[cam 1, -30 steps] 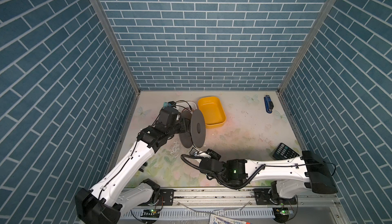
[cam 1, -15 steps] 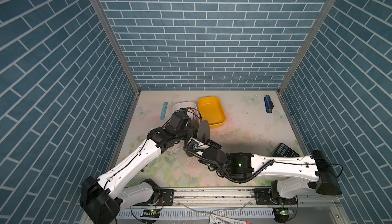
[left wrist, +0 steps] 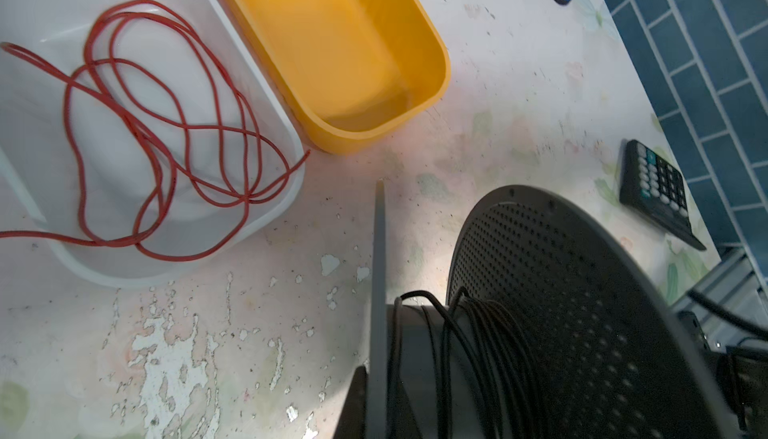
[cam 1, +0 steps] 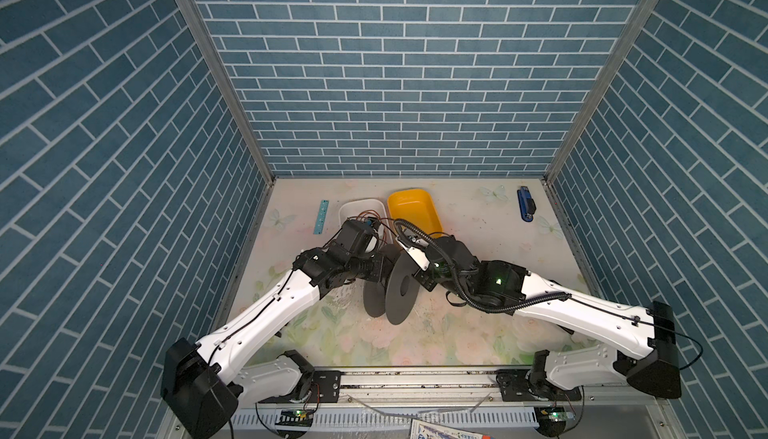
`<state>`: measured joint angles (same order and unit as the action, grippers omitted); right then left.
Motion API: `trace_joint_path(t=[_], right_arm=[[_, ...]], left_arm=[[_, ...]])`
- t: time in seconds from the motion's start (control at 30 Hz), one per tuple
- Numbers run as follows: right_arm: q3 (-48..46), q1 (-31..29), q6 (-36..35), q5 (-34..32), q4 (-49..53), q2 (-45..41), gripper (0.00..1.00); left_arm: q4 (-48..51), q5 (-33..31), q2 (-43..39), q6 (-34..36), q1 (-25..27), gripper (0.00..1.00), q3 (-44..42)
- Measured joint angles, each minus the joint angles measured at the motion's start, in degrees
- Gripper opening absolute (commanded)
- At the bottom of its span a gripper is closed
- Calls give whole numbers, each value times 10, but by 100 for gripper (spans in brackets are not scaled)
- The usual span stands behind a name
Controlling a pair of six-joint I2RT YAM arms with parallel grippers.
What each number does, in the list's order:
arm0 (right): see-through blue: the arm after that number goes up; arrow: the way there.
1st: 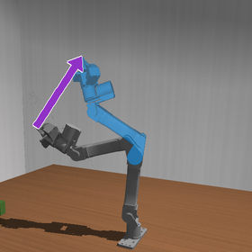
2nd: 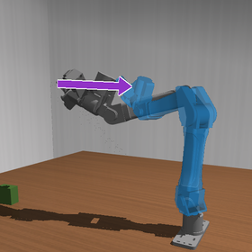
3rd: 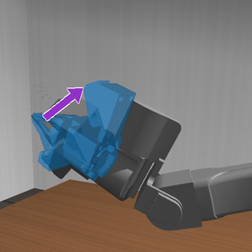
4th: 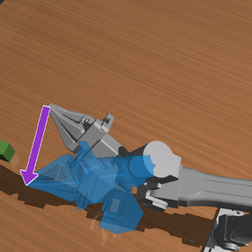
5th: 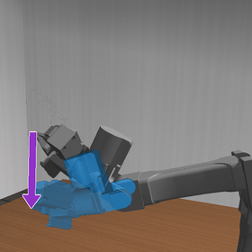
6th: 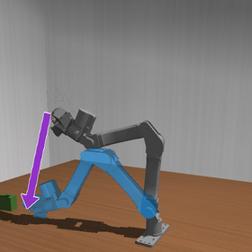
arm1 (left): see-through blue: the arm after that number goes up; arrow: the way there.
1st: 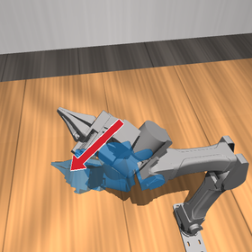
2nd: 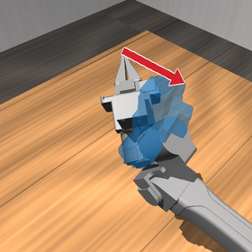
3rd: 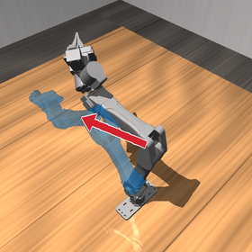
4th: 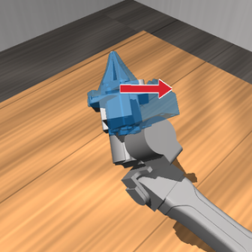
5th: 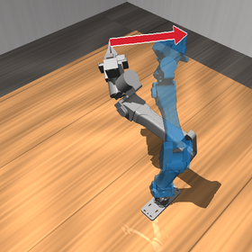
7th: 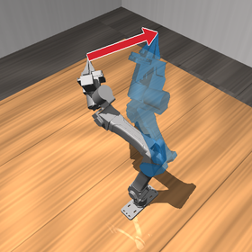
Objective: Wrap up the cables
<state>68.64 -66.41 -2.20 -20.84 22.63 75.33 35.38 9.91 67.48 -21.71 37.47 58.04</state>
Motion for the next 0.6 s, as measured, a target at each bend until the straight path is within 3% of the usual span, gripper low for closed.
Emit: trace_joint_path(t=[0.33,0.6], right_arm=[[0,109,9,124,51,-22,0],[-1,196,9,232,61,-66,0]], left_arm=[[21,115,6,46,-5,1,38],[18,221,6,54,-40,5,47]])
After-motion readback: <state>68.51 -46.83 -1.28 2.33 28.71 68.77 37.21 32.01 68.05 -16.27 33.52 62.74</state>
